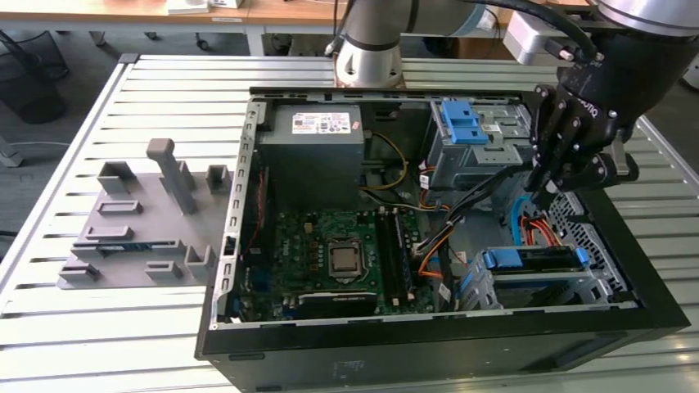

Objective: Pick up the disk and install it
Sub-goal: 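Insert the second disk wire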

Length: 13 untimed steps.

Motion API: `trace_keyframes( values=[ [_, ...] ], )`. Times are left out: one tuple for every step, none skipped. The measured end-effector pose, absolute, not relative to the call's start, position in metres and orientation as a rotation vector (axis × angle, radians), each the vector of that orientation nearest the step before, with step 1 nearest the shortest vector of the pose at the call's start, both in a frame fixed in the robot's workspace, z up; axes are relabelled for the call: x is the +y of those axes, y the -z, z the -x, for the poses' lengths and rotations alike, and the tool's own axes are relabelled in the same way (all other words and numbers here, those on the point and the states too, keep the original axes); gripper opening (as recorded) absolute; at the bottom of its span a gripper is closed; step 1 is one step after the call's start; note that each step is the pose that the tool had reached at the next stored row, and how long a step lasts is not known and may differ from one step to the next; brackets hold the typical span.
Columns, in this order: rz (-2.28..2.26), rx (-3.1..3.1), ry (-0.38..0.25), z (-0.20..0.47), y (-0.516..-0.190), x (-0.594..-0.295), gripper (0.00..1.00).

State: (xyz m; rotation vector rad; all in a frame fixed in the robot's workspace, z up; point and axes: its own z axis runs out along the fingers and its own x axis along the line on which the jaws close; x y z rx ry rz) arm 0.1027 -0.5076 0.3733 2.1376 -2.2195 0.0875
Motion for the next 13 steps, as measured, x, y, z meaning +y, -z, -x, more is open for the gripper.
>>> trace_keyframes(
  values=[
    [-2.135, -2.217, -0.093, -0.1027, -0.3725, -0.5076, 0.25],
    [-2.132, -2.214, -0.1, -0.1027, -0.3716, -0.5077, 0.25],
    [-2.129, -2.21, -0.107, -0.1027, -0.3708, -0.5077, 0.25],
    [-2.125, -2.207, -0.114, -0.1027, -0.37, -0.5077, 0.25],
    [-2.122, -2.204, -0.12, -0.1027, -0.3694, -0.5076, 0.25],
    [-2.12, -2.201, -0.125, -0.1027, -0.3687, -0.5076, 0.25],
    [-2.118, -2.199, -0.13, -0.1027, -0.3681, -0.5076, 0.25],
    [-2.115, -2.197, -0.135, -0.1027, -0.3675, -0.5076, 0.25],
    [-2.113, -2.194, -0.139, -0.1027, -0.3668, -0.5076, 0.25],
    [-2.111, -2.192, -0.144, -0.1027, -0.3662, -0.5076, 0.25],
    [-2.109, -2.19, -0.148, -0.1027, -0.3656, -0.5076, 0.25],
    [-2.107, -2.188, -0.152, -0.1027, -0.3648, -0.5076, 0.25],
    [-2.106, -2.186, -0.155, -0.1027, -0.3643, -0.5076, 0.25]
  ],
)
